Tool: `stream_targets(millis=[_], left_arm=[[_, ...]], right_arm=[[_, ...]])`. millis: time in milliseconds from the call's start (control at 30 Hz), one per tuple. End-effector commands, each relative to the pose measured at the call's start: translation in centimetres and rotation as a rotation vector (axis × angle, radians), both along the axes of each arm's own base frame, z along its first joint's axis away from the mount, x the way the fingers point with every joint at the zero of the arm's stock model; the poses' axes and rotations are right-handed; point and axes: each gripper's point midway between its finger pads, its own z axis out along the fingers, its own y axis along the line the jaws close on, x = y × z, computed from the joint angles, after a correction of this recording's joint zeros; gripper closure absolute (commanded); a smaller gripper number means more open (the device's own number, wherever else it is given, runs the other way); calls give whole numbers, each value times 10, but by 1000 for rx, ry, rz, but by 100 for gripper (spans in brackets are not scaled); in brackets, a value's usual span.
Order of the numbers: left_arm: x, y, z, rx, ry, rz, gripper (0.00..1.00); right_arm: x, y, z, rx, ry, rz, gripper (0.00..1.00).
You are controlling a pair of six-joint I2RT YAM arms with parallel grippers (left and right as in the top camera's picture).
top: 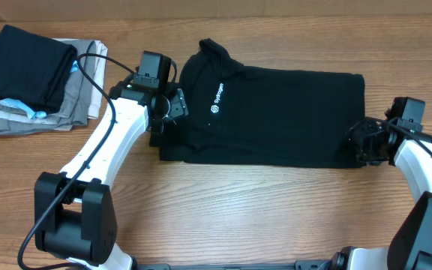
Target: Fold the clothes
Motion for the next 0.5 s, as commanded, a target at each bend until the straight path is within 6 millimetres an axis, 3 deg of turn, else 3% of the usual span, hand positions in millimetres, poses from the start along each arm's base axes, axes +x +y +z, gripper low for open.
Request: stream_targets(millis=[0, 67, 133, 167, 200, 300, 367, 433, 467], left_arm=[[9, -1, 17, 30, -34, -59, 25], [5, -4, 27, 14, -17, -68, 33], [-6, -11, 34, -12, 24, -88, 64], [-13, -14, 36, -26, 51, -98, 89], [-19, -16, 35, -34, 78, -106, 96], [-46, -23, 25, -50, 188, -132, 96], [-64, -24, 16, -33, 252, -145, 96], [-80, -23, 3, -15, 312, -148, 96], [-86, -21, -3, -13, 335, -133, 96]], right_arm=[[25, 7, 39, 35, -78, 71, 39], [23, 11, 52, 56, -54, 85, 39], [17, 19, 62, 64, -22, 134, 39], [12, 22, 64, 71, 5, 143, 39], [6, 26, 64, 83, 31, 148, 41], [-18, 40, 56, 127, 136, 163, 61], [-31, 51, 50, 147, 194, 181, 83], [-41, 70, 43, 156, 218, 281, 93], [-44, 81, 41, 160, 218, 345, 93]])
